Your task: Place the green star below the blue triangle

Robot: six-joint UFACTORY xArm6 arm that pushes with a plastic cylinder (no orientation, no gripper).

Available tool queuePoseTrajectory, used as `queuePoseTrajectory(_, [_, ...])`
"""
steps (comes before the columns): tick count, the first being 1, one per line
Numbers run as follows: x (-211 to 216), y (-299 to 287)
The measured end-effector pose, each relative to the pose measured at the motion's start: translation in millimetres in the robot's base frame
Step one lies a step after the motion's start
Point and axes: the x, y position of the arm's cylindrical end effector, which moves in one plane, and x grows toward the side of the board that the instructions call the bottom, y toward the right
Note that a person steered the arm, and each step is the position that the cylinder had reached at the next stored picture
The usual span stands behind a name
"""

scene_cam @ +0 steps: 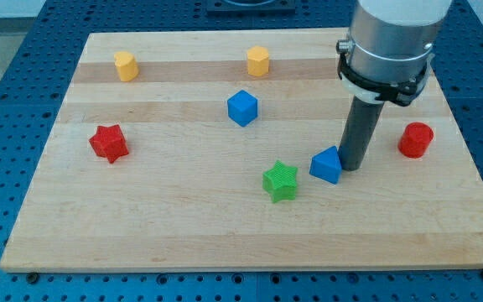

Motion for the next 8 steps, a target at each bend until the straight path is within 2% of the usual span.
queuePoseTrajectory(8, [31, -63])
